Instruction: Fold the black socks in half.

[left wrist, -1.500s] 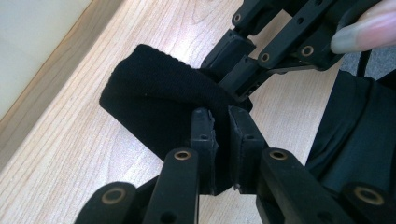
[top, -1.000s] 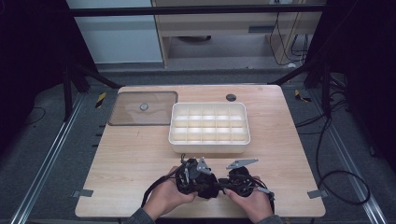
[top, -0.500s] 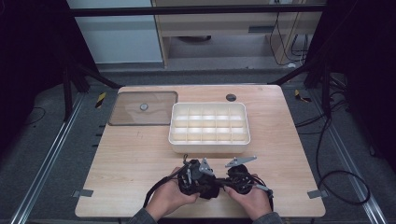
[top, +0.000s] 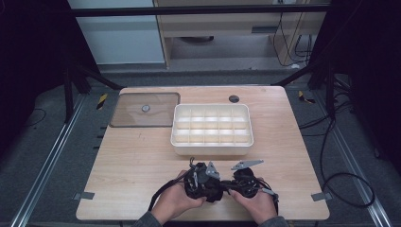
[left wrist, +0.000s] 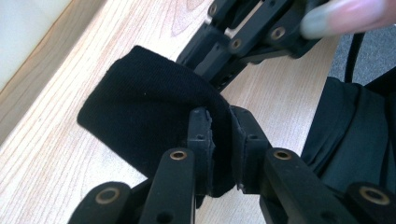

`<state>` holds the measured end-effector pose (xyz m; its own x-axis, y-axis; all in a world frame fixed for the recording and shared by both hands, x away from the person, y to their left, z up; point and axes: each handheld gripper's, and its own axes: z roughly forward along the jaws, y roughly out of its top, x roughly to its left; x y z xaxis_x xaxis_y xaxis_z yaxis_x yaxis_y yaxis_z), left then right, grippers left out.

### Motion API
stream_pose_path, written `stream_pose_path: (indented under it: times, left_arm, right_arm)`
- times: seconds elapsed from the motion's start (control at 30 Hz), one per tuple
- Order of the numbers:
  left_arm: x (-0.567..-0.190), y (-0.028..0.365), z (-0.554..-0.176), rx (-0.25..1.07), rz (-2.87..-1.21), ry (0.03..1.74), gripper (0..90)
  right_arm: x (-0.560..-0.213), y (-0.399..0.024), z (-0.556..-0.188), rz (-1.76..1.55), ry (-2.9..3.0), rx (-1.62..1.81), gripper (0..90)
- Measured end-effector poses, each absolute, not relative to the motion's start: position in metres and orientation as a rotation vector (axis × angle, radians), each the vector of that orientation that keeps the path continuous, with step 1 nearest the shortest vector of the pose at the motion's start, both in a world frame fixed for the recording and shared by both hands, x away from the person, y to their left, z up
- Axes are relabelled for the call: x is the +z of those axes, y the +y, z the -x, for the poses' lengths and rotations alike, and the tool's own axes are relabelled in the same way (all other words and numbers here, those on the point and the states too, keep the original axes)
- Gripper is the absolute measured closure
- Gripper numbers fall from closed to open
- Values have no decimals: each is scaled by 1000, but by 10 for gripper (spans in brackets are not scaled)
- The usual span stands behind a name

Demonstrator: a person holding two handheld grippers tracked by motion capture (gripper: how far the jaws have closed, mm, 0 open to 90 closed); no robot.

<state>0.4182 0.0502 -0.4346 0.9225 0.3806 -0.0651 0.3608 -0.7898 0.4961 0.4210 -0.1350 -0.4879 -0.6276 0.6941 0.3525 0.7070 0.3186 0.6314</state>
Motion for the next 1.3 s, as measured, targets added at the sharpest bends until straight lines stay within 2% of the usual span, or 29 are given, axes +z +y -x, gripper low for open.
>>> stream_pose_path:
  times: [0.3, 0.47, 0.67, 1.3]
  left_arm:
    - [-434, 50, -419, 61, -2577, 536, 780]
    - [-431, 48, -418, 62, -2564, 546, 710]
    - [-425, 43, -412, 53, -2549, 533, 688]
    - [-422, 29, -407, -11, -2510, 505, 693]
  right_arm:
    - [-480, -158, -414, 1421, -2510, -1276, 712]
    - [-479, -165, -414, 1442, -2498, -1283, 710]
    - [-478, -170, -416, 1464, -2491, -1296, 701]
    - [-471, -195, -417, 1550, -2458, -1327, 687]
